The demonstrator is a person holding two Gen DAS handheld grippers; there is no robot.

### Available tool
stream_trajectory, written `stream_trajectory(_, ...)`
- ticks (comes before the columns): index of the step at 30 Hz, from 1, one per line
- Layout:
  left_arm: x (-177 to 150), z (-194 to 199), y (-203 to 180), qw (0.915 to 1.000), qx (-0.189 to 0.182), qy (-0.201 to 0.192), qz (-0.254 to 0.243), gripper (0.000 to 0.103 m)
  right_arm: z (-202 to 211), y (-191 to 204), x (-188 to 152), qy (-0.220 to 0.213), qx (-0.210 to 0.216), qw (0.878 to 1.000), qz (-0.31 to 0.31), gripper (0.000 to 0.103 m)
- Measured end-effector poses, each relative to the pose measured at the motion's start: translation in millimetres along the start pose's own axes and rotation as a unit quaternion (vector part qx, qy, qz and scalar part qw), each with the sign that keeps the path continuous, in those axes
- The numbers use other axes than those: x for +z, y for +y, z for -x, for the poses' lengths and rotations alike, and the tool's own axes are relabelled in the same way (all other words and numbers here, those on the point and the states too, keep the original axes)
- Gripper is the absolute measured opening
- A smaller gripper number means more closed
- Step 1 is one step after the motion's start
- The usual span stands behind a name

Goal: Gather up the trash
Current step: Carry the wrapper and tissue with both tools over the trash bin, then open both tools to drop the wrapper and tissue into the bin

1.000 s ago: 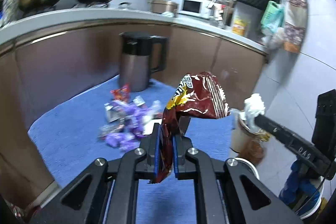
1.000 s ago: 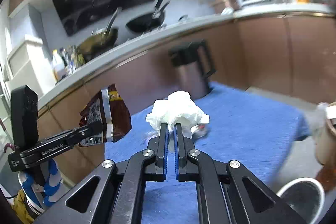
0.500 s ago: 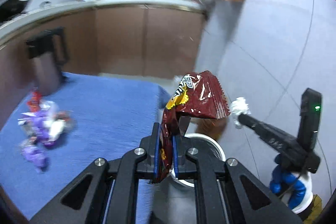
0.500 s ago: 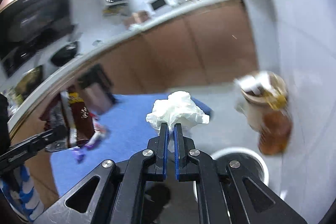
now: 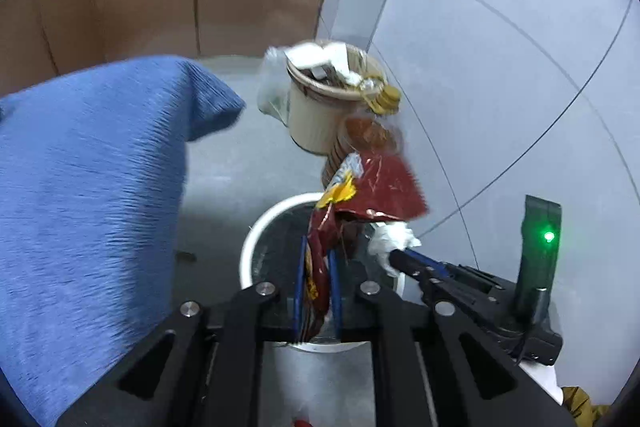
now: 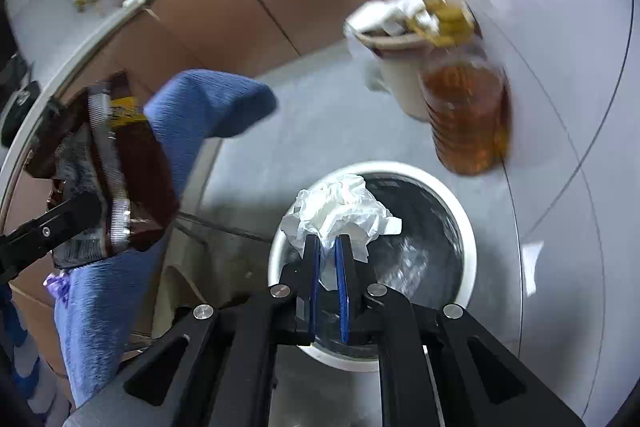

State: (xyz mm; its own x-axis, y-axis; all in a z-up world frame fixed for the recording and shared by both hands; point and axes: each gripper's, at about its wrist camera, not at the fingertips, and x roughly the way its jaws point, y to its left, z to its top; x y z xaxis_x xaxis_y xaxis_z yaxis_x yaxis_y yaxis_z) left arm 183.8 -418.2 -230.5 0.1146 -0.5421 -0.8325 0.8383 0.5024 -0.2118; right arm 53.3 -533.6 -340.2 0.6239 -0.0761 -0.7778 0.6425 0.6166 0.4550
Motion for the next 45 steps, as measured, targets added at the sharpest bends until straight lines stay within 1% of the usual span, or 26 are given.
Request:
stream_trajectory(1, 1, -7, -1, 1.0000, -0.004, 0.007, 0.000, 0.011, -7, -6, 0, 0.008, -0.003, 1.000, -0.007, 0.021)
stream_trajectory(2, 2, -13, -1, 0.9999, -0.006, 0.014, 0.001, 0.011, -13, -11, 2, 0.015, -0.005, 1.000, -0.013, 0.026)
stream_trajectory(4, 3, -22, -1, 0.9996, -0.011, 0.024, 0.005, 0.011, -22, -18, 1, 0.023, -0.009, 0.999, -0.022, 0.040)
stream_trajectory(9, 3, -28, 4, 0.9991, -0.021, 0.033, 0.016, 0.012, -31, -23, 2, 0.030, -0.021, 0.999, -0.025, 0.044)
stream_trajectory(10, 3, -27, 4, 0.9991, -0.020, 0.032, 0.018, 0.014, -31, -24, 4, 0.030, -0.023, 0.999, -0.024, 0.044)
stream_trajectory(11, 3, -26, 5, 0.9991, -0.020, 0.031, 0.019, 0.016, -30, -22, 4, 0.029, -0.025, 0.999, -0.022, 0.044)
stream_trajectory(13, 3, -23, 5, 0.9992, -0.021, 0.025, 0.023, 0.034, -27, -20, 6, 0.026, -0.025, 0.999, -0.019, 0.045)
stream_trajectory(15, 3, -18, 5, 0.9993, -0.022, 0.017, 0.026, 0.041, -22, -16, 7, 0.020, -0.029, 0.999, -0.014, 0.046)
stream_trajectory(19, 0, -4, 7, 0.9991, -0.030, 0.005, 0.030, 0.041, -13, -11, 11, 0.007, -0.035, 0.999, -0.008, 0.047)
stream_trajectory(21, -2, 7, 7, 0.9991, -0.031, -0.007, 0.029, 0.041, -5, -6, 13, -0.001, -0.037, 0.999, -0.003, 0.047)
stream_trajectory(24, -4, 28, 6, 0.9987, -0.025, -0.036, 0.026, 0.041, 8, 4, 15, -0.015, -0.040, 0.999, 0.006, 0.047)
stream_trajectory(26, -6, 46, 8, 0.9971, -0.019, -0.067, 0.030, 0.041, 15, 13, 16, -0.023, -0.039, 0.999, 0.016, 0.048)
stream_trajectory(29, -10, 73, 10, 0.9928, 0.004, -0.116, 0.027, 0.041, 28, 30, 18, -0.038, -0.039, 0.998, 0.034, 0.048)
stream_trajectory(31, -13, 93, 12, 0.9898, 0.017, -0.140, 0.022, 0.041, 37, 42, 17, -0.049, -0.038, 0.997, 0.045, 0.049)
stream_trajectory(33, -15, 108, 15, 0.9890, 0.015, -0.145, 0.021, 0.041, 49, 57, 17, -0.063, -0.034, 0.996, 0.056, 0.049)
stream_trajectory(36, -20, 132, 24, 0.9860, 0.017, -0.163, 0.032, 0.041, 67, 78, 17, -0.083, -0.027, 0.993, 0.075, 0.050)
stream_trajectory(40, -33, 169, 36, 0.9795, 0.029, -0.193, 0.048, 0.046, 96, 108, 13, -0.112, -0.018, 0.988, 0.103, 0.050)
stream_trajectory(45, -61, 219, 50, 0.9655, 0.061, -0.247, 0.057, 0.047, 133, 146, 8, -0.151, -0.001, 0.979, 0.134, 0.051)
